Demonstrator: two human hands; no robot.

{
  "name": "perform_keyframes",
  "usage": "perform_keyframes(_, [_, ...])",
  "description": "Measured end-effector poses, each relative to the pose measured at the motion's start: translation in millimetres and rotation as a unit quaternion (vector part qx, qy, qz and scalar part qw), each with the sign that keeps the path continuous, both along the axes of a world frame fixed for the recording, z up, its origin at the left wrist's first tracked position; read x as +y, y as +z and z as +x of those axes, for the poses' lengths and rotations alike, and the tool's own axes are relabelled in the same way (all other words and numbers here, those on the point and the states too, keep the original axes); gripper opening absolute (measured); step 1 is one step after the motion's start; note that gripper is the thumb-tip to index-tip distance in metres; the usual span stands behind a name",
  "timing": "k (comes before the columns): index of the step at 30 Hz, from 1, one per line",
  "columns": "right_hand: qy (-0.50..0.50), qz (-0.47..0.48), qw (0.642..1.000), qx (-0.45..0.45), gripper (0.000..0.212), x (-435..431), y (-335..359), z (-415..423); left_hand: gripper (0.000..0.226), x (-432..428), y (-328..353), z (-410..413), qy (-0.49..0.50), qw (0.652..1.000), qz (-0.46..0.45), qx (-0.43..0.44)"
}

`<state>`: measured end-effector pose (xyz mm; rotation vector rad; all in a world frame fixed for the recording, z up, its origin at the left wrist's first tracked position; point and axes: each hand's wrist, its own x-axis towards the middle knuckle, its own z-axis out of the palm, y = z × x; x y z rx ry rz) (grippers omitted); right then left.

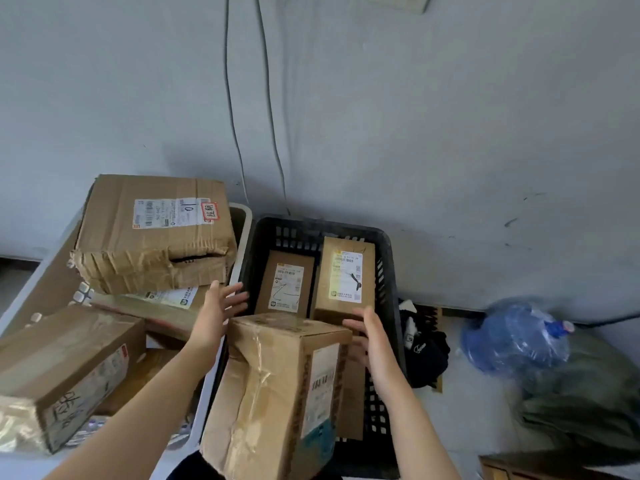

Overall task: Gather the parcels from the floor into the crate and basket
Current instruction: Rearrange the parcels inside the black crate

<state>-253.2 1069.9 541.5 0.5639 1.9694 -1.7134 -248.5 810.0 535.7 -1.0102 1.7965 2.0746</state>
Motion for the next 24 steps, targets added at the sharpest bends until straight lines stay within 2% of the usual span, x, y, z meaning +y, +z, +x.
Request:
perform_keyframes(4, [0.164, 0.027, 0.986, 0.006, 0.060, -1.4, 3.4, -31.0, 0.041, 39.3, 14.7, -30.0, -0.056, 0.997, -0.043, -0.010])
perform_keyframes(6, [0.200, 0.019, 0.980, -0.011, 0.052, 0.5, 0.0, -40.3, 0.037, 57.1, 22.7, -45.2, -0.117, 0.991, -0.059, -0.041])
perform_keyframes(9, [0.140, 0.064, 0.988, -0.012, 0.039, 11.9, -14.2, -56.2, 0.026, 70.6, 33.8, -70.1, -0.230, 0.963, -0.087, -0.108])
perform_keyframes(11, [0.125, 0.150, 0.981, 0.011, 0.041, 20.7, -24.7, -64.3, 0.022, 71.8, 31.3, -86.7, -0.243, 0.953, -0.095, -0.153])
perform_keyframes(14, [0.139, 0.226, 0.964, 0.007, 0.054, 24.7, -35.7, -75.9, 0.028, 76.3, 17.1, -110.4, -0.216, 0.959, -0.075, -0.167])
perform_keyframes(16, [0.134, 0.216, 0.966, -0.050, 0.064, 22.7, -44.2, -83.6, 0.038, 85.5, 6.5, -121.9, -0.204, 0.964, -0.028, -0.168])
perform_keyframes(19, [0.053, 0.172, 0.980, -0.084, 0.074, 22.7, -62.5, -87.3, 0.057, 105.3, -16.2, -130.1, -0.237, 0.950, 0.009, -0.201])
perform_keyframes(21, [0.016, 0.174, 0.982, -0.067, 0.069, 21.1, -70.6, -88.2, 0.055, 119.4, -22.4, -131.5, -0.254, 0.944, 0.016, -0.211])
perform_keyframes(24, [-0.028, 0.190, 0.981, 0.004, 0.041, 13.8, -67.9, -86.6, 0.056, 125.7, -22.0, -135.6, -0.250, 0.946, -0.052, -0.200])
